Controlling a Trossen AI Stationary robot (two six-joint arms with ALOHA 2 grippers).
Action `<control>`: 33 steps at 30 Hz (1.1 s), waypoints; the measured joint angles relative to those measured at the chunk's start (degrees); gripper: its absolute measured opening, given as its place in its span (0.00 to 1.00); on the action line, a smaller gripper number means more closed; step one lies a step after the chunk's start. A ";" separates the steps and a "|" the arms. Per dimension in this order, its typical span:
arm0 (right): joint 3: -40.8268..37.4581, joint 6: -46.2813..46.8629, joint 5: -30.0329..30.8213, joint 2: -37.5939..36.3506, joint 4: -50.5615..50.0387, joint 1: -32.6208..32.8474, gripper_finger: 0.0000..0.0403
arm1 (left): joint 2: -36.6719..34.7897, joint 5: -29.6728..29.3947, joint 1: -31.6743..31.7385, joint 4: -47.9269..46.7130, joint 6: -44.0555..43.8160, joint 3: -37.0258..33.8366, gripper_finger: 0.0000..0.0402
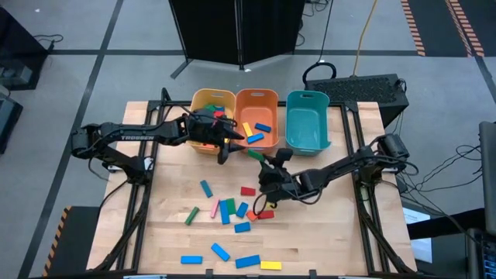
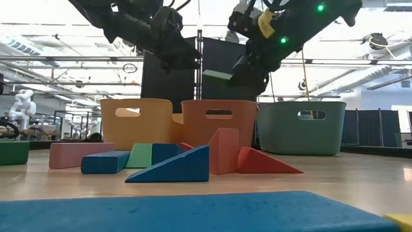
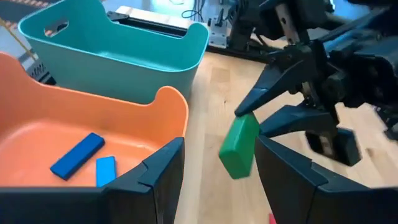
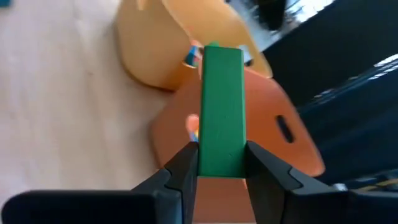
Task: Sort blocks by size
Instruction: Put the green rectangle block into the orange bin
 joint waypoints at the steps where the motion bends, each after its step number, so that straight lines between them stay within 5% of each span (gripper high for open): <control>1: 0.00 -0.59 1.27 0.00 0.02 0.19 0.25 | 0.00 0.02 0.00 0.10 -0.75 0.00 0.49; 8: 0.00 -4.99 5.17 0.00 1.07 0.41 0.25 | 0.68 0.79 -0.13 3.70 -8.60 0.02 0.49; 16: 0.02 -14.62 5.91 0.00 8.35 0.73 0.25 | 5.85 8.72 -0.27 6.25 -18.61 0.09 0.49; 28: 0.02 -19.28 7.84 0.00 10.80 1.13 0.25 | 9.42 10.95 -0.26 10.05 -18.83 0.02 0.49; 33: 0.02 -19.41 7.84 0.00 10.62 1.11 0.25 | 9.24 16.24 -0.25 14.23 -20.23 0.02 0.49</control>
